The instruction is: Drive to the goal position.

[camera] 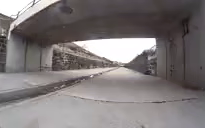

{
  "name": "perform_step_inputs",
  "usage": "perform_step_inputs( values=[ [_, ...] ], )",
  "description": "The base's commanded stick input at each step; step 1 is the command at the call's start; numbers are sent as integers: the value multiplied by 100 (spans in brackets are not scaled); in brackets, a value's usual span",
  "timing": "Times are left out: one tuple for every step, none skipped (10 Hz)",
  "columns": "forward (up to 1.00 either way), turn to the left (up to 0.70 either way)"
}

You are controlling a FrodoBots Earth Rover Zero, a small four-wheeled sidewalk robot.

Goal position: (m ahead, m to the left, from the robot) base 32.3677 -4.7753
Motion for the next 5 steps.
perform_step_inputs(
  values=[
    [100, -40],
    [100, -31],
    [100, -15],
    [100, 0],
    [100, 0]
  ],
)
